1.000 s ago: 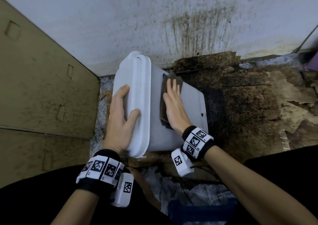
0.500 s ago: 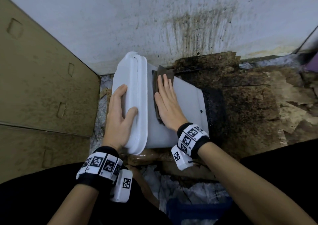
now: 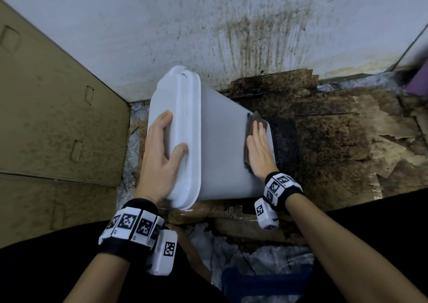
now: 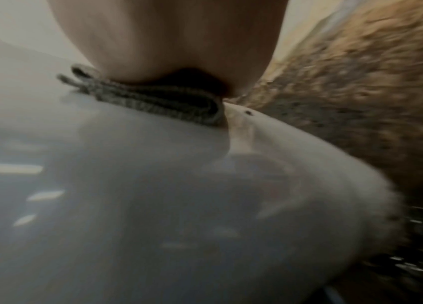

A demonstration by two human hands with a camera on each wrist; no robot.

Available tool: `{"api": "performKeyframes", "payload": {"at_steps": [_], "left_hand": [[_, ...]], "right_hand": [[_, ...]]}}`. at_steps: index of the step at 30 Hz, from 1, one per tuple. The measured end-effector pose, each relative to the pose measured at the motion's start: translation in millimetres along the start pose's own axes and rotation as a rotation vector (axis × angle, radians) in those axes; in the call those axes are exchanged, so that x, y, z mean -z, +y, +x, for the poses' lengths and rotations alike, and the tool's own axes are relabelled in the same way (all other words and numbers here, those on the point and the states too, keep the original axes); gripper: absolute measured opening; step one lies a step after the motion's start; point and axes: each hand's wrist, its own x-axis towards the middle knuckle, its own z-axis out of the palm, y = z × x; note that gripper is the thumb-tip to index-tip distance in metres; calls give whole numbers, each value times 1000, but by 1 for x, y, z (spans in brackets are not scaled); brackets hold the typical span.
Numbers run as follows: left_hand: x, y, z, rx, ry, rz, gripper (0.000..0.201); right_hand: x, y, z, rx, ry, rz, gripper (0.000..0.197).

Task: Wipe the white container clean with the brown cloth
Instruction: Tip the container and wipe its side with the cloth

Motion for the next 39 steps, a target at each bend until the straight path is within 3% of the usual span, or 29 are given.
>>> {"api": "performKeyframes", "payload": {"at_steps": [3, 8, 13, 20, 27, 31, 35, 39], "left_hand": [[-5, 8, 0, -22, -5, 27, 65], [-7, 10, 0, -15, 7, 31, 63], [-6, 10, 1, -3, 9, 27, 62], [-7, 7, 4, -28, 8, 49, 62], [-7, 7, 3, -36, 8, 38, 62], [-4, 6, 2, -18, 13, 26, 62], [-7, 9, 1, -13, 12, 31, 63], [-8, 10, 2, -15, 20, 28, 63]], "right_hand": [[15, 12, -2, -159, -21, 97, 55], [11, 11, -4, -188, -2, 119, 55], [-6, -7, -14, -115, 35, 98, 56], [-19, -99, -53, 222, 10, 160, 55], [-14, -86, -57, 302, -12, 89, 56], [-12, -56, -48, 230, 8, 66, 55], [-8, -8, -40, 29, 37, 77, 56], [-3, -1, -37, -111, 11, 187, 55]]}}
